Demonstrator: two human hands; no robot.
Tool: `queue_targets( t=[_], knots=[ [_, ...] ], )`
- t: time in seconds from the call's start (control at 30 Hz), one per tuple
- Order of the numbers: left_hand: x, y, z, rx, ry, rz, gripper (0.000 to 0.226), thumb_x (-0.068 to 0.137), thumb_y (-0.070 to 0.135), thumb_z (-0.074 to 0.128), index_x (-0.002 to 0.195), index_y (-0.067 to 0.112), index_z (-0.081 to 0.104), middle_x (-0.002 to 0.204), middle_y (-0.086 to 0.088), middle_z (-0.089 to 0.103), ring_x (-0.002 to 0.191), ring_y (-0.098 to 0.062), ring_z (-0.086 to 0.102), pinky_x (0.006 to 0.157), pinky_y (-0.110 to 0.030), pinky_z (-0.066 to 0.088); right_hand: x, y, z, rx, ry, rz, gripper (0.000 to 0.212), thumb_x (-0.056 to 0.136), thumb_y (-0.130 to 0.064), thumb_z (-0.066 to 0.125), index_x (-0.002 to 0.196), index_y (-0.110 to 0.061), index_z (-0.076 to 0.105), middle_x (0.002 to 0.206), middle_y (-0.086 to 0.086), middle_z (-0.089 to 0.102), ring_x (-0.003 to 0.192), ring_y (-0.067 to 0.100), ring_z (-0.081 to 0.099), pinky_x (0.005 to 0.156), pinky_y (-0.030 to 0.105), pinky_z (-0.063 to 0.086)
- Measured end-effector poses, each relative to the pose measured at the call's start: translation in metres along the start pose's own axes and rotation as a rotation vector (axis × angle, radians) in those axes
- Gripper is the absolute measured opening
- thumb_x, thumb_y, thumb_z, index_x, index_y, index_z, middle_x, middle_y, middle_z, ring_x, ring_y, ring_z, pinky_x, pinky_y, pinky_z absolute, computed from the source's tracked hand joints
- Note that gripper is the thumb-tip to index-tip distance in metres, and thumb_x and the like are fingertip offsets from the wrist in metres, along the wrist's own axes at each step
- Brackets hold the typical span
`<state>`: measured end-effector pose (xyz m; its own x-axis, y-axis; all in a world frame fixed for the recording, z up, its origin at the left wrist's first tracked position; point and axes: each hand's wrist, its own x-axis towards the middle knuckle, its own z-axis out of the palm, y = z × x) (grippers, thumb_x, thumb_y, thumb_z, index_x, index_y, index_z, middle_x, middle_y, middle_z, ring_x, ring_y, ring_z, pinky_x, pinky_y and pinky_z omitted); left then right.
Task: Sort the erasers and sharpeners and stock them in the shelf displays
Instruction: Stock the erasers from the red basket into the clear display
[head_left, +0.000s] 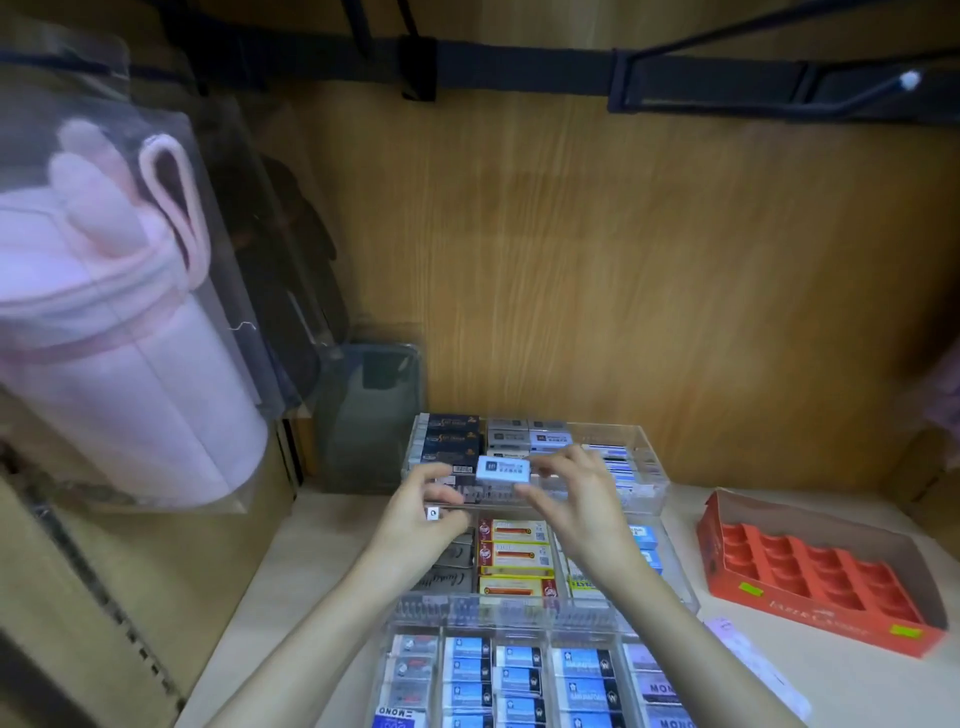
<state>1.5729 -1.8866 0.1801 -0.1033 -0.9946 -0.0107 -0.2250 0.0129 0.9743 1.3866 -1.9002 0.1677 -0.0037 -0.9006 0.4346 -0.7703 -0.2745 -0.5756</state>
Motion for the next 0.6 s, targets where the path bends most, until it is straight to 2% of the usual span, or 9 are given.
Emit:
queue_targets(
  t=[0.07,0.2,0.3,0.43,0.53,0.6],
  knots=[
    [-0.001,-0.008,-0.004,-0.027,0.014,-0.073,0.023,0.084,0.007,0.054,0.099,0.024,0.05,0.099,-0.001,0.053,0.091,-0.016,0.053,0.086,-0.037,0.047,0.01,0.005,0.004,-0.057,0.018,0.091,0.034,0.084,-0.037,0.067,0.11,-0.015,0.068,0.099,0.001,0.056,0.101,0.018,0.043,0.085,0.03,0.035],
    [-0.006,-0.027,-0.012,0.011,0.017,-0.12,0.031,0.089,-0.008,0.039,0.092,0.021,0.05,0.1,-0.005,0.05,0.084,-0.015,0.049,0.076,-0.035,0.045,0.022,0.008,0.013,-0.103,-0.031,0.216,0.035,0.087,-0.041,0.062,0.112,-0.017,0.067,0.108,0.004,0.056,0.111,0.023,0.04,0.093,0.035,0.036],
    [-0.008,-0.035,-0.014,-0.028,0.016,-0.149,0.026,0.09,-0.006,0.039,0.093,0.018,0.051,0.107,-0.015,0.055,0.087,-0.022,0.053,0.077,-0.038,0.047,0.025,0.005,0.018,-0.109,-0.022,0.287,0.032,0.087,-0.04,0.063,0.11,-0.017,0.067,0.112,0.006,0.055,0.114,0.025,0.037,0.094,0.035,0.034],
    [-0.009,-0.037,-0.012,-0.124,0.013,-0.142,0.025,0.09,-0.007,0.039,0.091,0.016,0.05,0.1,-0.017,0.054,0.085,-0.026,0.052,0.076,-0.041,0.046,0.027,0.002,0.018,-0.069,0.027,0.355,0.03,0.083,-0.039,0.066,0.104,-0.018,0.062,0.11,0.003,0.058,0.111,0.025,0.04,0.092,0.035,0.035],
    [-0.01,-0.033,-0.012,-0.165,0.003,-0.135,0.025,0.091,-0.007,0.04,0.094,0.015,0.051,0.103,-0.021,0.055,0.087,-0.029,0.054,0.083,-0.044,0.049,0.032,0.0,0.018,-0.103,0.038,0.359,0.025,0.084,-0.038,0.065,0.1,-0.02,0.063,0.108,0.002,0.062,0.107,0.024,0.043,0.084,0.033,0.034],
    [-0.012,-0.03,-0.013,-0.193,0.005,-0.114,0.028,0.089,-0.01,0.044,0.097,0.015,0.054,0.108,-0.019,0.058,0.094,-0.029,0.058,0.088,-0.041,0.05,0.035,-0.002,0.02,-0.144,0.036,0.35,0.026,0.085,-0.039,0.063,0.103,-0.021,0.063,0.107,0.003,0.061,0.107,0.024,0.043,0.083,0.033,0.033]
  ],
)
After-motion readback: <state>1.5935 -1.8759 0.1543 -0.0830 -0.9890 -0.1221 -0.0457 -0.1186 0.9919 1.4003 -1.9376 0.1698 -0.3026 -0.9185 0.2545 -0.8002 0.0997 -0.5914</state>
